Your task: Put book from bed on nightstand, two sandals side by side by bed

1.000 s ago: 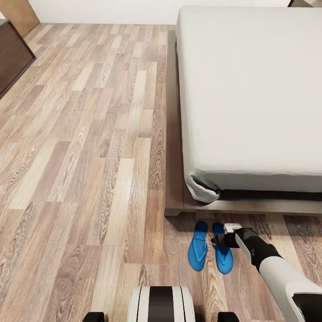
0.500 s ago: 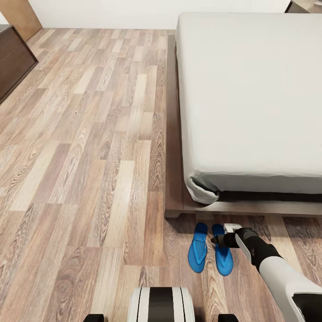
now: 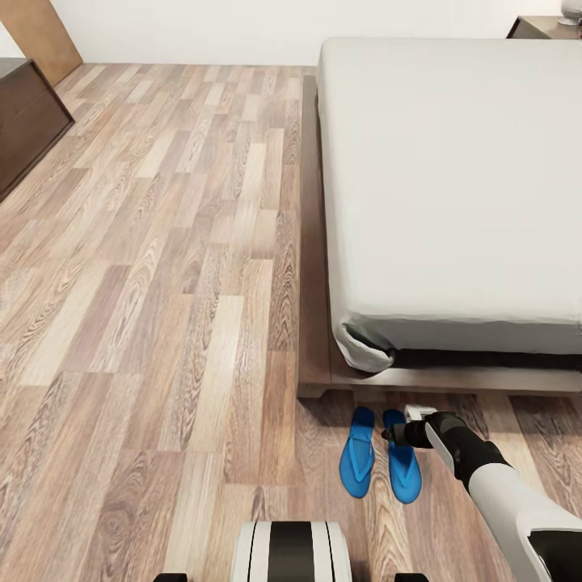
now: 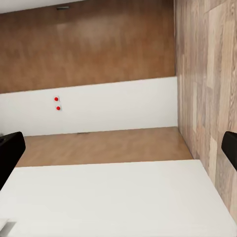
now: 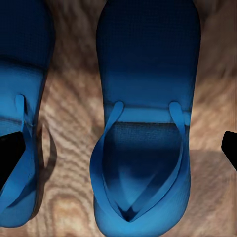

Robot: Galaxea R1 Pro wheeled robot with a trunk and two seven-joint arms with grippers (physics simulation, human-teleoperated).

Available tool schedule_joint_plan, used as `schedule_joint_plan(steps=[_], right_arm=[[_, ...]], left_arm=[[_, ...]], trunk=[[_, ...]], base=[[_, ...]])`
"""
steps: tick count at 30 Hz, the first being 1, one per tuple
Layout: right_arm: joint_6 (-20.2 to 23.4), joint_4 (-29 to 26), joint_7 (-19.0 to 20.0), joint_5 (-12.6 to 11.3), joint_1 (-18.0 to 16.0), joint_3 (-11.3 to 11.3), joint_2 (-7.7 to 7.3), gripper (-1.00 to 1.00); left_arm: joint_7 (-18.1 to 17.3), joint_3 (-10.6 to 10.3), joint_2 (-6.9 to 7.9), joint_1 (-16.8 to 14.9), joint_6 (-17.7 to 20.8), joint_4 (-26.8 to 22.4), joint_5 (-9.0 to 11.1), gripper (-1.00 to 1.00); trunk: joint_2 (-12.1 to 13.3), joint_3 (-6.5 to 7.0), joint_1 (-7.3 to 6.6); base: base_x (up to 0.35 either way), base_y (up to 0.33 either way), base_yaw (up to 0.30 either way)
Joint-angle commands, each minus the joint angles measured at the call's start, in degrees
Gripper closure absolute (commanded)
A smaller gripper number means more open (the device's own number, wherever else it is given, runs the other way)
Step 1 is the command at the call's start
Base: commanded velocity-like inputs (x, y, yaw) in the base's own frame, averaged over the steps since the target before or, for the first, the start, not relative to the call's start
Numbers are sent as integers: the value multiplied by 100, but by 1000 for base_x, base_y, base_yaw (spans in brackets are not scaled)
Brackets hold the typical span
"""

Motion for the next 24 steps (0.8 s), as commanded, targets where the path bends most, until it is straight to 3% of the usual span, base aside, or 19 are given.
schedule_joint_plan(steps=[1, 24], right_arm=[[27, -9, 9, -13, -1, 29, -6, -100], [27, -4, 9, -5, 13, 23, -44, -100]], left_arm=[[5, 30, 0, -3, -32, 4, -20, -100], [5, 30, 0, -3, -40, 3, -20, -100]], trunk=[[-1, -3, -1], [-1, -3, -1]], base=[[0, 0, 0], [0, 0, 0]])
